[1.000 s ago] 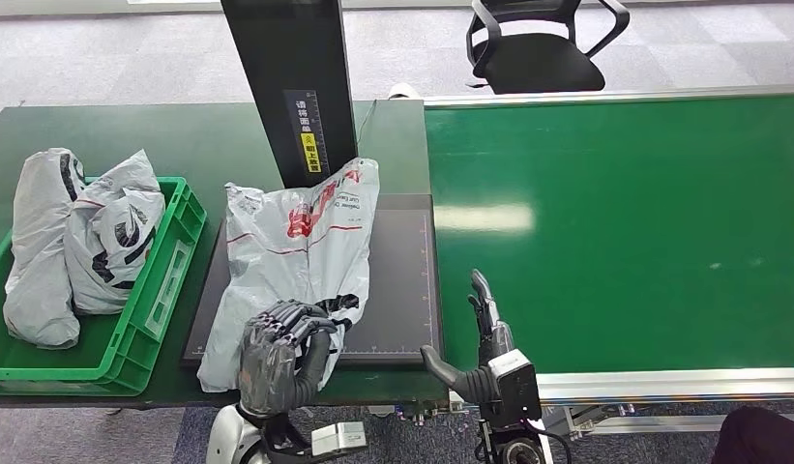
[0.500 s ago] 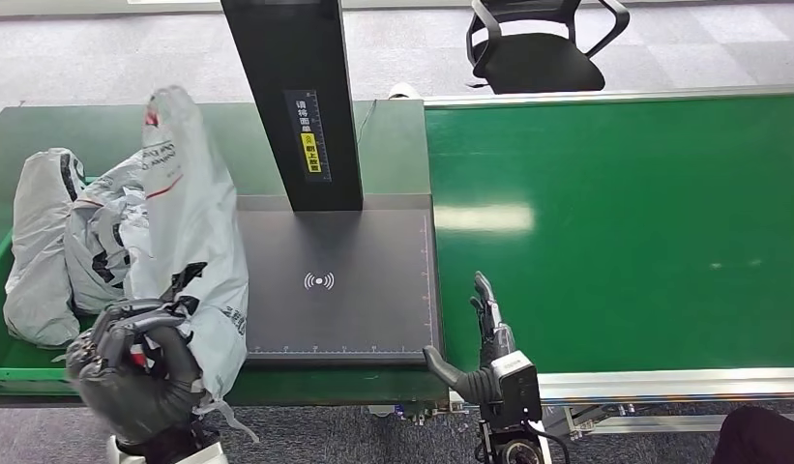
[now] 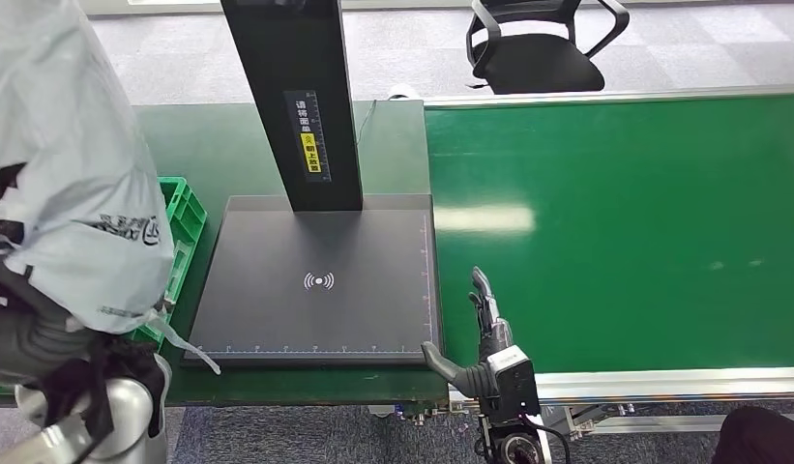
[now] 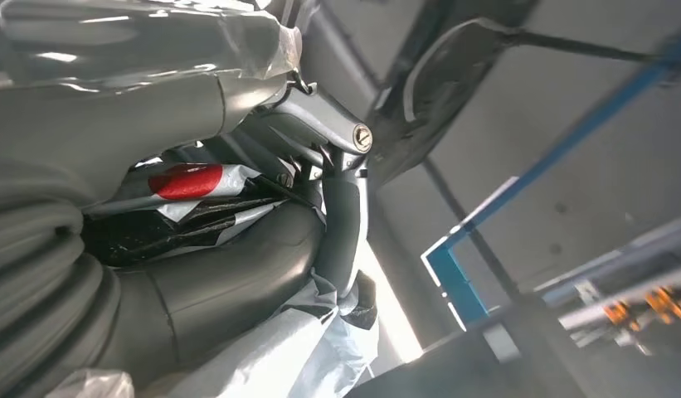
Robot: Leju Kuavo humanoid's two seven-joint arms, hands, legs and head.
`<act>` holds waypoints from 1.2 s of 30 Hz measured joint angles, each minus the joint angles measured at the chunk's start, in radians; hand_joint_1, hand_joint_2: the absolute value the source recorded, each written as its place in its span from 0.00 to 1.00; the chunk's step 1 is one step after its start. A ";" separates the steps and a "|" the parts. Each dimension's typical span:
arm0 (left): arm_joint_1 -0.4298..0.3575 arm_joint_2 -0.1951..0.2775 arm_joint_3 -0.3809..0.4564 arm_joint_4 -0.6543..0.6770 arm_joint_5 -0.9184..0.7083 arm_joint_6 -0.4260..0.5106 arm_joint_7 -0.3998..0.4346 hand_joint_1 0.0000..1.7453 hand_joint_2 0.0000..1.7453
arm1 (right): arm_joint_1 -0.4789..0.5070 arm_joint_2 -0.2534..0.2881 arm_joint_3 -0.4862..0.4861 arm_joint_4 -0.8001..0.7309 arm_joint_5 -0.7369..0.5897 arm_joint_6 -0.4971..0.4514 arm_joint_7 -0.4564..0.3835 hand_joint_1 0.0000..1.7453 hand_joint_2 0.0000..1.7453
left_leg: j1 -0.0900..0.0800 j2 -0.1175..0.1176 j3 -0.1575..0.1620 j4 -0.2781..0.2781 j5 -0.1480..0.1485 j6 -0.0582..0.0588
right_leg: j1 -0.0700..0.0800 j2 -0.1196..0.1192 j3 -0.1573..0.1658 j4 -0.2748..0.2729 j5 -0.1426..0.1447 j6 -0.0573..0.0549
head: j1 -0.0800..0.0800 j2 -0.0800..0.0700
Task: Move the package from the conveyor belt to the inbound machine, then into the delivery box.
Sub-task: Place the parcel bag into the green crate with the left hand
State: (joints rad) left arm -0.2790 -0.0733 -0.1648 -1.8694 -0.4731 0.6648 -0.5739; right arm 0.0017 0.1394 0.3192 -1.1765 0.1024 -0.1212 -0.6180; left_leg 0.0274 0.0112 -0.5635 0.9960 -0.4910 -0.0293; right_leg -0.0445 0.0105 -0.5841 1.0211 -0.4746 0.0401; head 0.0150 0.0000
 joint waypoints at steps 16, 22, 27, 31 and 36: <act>-0.635 0.515 0.268 0.630 0.169 -0.228 0.202 1.00 1.00 | 0.054 -0.019 -0.017 -0.001 -0.017 -0.019 -0.001 0.00 1.00 | 0.002 0.008 -0.001 -0.001 0.000 -0.002 | 0.002 0.007 -0.004 0.002 0.001 -0.001 | 0.000 0.000; -0.478 0.629 0.411 0.746 0.263 -0.216 0.106 1.00 1.00 | 0.086 -0.023 -0.018 -0.027 -0.021 -0.041 0.012 0.00 1.00 | 0.002 0.011 -0.003 -0.001 -0.001 -0.004 | 0.002 0.009 -0.007 0.001 0.000 -0.002 | 0.001 0.000; -0.169 0.655 0.612 0.672 0.360 -0.238 0.039 1.00 1.00 | 0.108 -0.028 -0.018 -0.047 -0.032 -0.060 0.021 0.00 1.00 | 0.002 0.016 -0.002 -0.001 -0.004 -0.005 | 0.002 0.015 -0.008 0.001 -0.001 -0.003 | 0.001 0.000; 0.124 0.585 0.794 0.493 0.394 -0.297 -0.005 1.00 1.00 | 0.119 -0.034 -0.019 -0.055 -0.047 -0.070 0.027 0.00 1.00 | 0.002 0.019 -0.001 -0.001 -0.007 -0.004 | 0.002 0.018 -0.009 -0.001 -0.003 -0.002 | 0.001 0.000; 0.304 0.463 0.907 0.306 0.312 -0.343 -0.019 1.00 1.00 | 0.120 -0.037 -0.019 -0.060 -0.051 -0.070 0.028 0.00 1.00 | 0.002 0.012 -0.001 -0.001 -0.008 -0.003 | 0.002 0.011 -0.006 -0.002 -0.004 -0.001 | 0.001 0.000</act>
State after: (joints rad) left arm 0.0254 0.3892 0.7422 -1.5629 -0.1609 0.3221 -0.5931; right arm 0.1212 0.1025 0.3003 -1.2360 0.0515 -0.1907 -0.5903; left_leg 0.0291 0.0234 -0.5649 0.9952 -0.4990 -0.0326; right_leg -0.0428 0.0214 -0.5896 1.0194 -0.4788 0.0386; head 0.0160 0.0000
